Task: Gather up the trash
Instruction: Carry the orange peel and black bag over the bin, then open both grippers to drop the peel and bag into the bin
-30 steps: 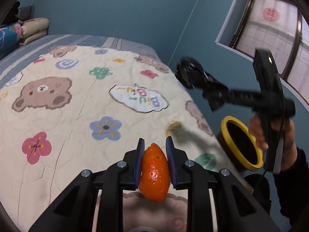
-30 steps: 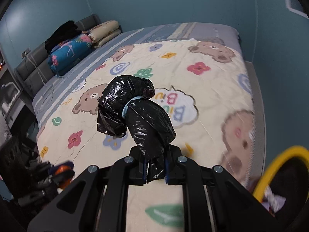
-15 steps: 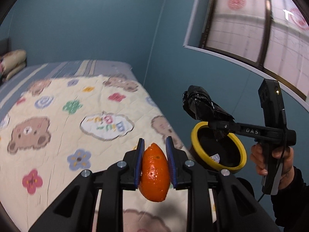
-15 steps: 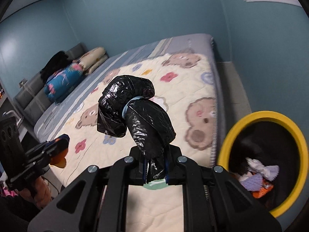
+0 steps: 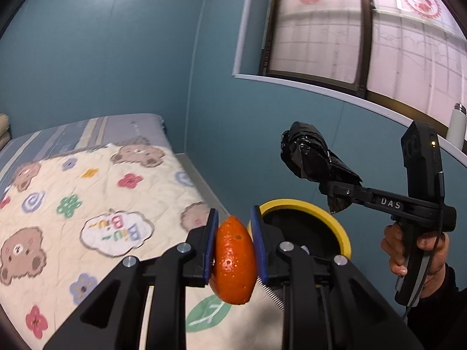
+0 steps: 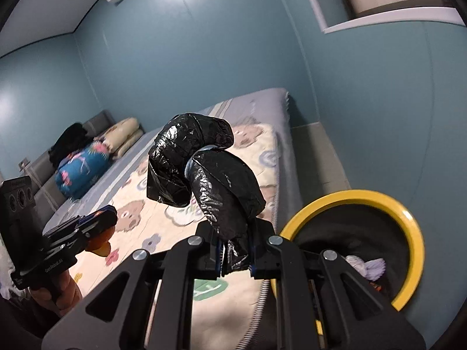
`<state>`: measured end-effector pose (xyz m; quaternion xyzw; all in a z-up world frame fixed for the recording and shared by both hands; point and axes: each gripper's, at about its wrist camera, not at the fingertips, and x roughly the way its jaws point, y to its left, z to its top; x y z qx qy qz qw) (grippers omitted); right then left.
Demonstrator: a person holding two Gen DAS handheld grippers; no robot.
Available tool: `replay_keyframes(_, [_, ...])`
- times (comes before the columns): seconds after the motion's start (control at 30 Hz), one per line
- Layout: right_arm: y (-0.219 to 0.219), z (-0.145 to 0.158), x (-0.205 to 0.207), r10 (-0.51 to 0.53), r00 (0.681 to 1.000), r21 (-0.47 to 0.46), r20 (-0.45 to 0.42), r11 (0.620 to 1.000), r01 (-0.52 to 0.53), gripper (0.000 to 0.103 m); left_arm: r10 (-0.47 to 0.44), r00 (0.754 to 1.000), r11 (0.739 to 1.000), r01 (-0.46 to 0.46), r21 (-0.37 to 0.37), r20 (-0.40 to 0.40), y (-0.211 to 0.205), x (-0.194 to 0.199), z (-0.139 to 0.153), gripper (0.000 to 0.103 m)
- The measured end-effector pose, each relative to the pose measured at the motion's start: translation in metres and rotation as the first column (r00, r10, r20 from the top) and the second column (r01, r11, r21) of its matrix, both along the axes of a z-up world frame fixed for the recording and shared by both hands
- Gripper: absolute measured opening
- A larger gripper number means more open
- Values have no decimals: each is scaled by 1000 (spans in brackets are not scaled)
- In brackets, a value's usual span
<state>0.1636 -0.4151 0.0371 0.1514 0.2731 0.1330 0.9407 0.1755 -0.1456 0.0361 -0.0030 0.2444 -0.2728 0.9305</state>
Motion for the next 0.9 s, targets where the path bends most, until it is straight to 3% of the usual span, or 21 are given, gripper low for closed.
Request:
replay_keyframes(0.53, [-89,-3,-22,-260,965,7,35,966,260,12,-179,984,984,179,22,-1,-99,31,3,22])
replay_keyframes(0.9, [-100,-40,1,-317,946,10,-66,948,319,13,-202,973,977,208,44,-110,-144,68,-35,22])
